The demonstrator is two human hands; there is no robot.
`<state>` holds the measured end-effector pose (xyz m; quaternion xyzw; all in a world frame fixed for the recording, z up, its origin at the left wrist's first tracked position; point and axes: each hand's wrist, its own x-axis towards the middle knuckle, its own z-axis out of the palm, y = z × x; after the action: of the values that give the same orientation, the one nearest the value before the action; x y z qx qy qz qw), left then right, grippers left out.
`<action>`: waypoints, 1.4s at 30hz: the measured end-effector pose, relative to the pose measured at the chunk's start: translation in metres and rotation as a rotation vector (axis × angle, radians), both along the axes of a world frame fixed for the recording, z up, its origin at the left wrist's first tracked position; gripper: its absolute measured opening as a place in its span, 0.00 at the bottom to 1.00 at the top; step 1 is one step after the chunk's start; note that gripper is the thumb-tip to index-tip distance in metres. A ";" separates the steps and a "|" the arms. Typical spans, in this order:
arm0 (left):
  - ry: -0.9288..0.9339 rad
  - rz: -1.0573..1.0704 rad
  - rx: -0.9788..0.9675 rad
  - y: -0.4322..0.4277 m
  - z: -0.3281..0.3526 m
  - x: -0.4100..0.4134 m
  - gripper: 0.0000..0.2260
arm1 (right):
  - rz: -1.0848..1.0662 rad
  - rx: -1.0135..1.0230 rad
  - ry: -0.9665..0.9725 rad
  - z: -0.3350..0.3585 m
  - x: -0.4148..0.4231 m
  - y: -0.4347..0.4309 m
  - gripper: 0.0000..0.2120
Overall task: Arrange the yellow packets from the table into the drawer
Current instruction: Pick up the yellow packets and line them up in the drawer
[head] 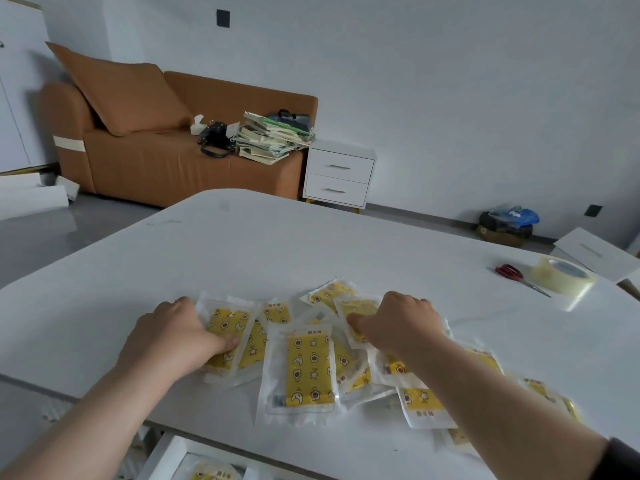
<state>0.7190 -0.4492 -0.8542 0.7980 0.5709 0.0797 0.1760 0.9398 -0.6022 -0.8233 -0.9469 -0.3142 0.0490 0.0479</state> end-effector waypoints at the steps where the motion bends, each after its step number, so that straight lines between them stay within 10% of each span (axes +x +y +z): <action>1: -0.016 0.002 -0.028 0.001 0.002 0.001 0.29 | -0.004 0.010 0.019 0.001 0.001 0.001 0.24; 11: -0.157 0.024 -0.139 0.010 0.009 0.003 0.27 | -0.010 0.454 0.235 0.000 0.013 0.003 0.09; 21: -0.482 0.069 -0.134 0.017 0.024 -0.010 0.21 | -0.187 0.972 0.622 0.018 0.025 -0.038 0.20; 27: -0.854 0.019 -0.464 -0.015 0.063 0.008 0.10 | -0.311 1.197 0.774 0.023 0.033 -0.090 0.22; 34: -0.651 -0.073 -0.633 -0.057 0.031 0.053 0.15 | -0.363 1.150 0.650 0.027 0.034 -0.100 0.31; 42: -0.159 -0.153 -0.155 -0.090 0.016 0.064 0.12 | -0.327 1.076 0.667 0.013 0.037 -0.096 0.23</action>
<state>0.7831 -0.5390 -0.8386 0.8144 0.4969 0.0848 0.2874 0.9769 -0.6982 -0.8099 -0.7604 -0.1150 0.1681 0.6167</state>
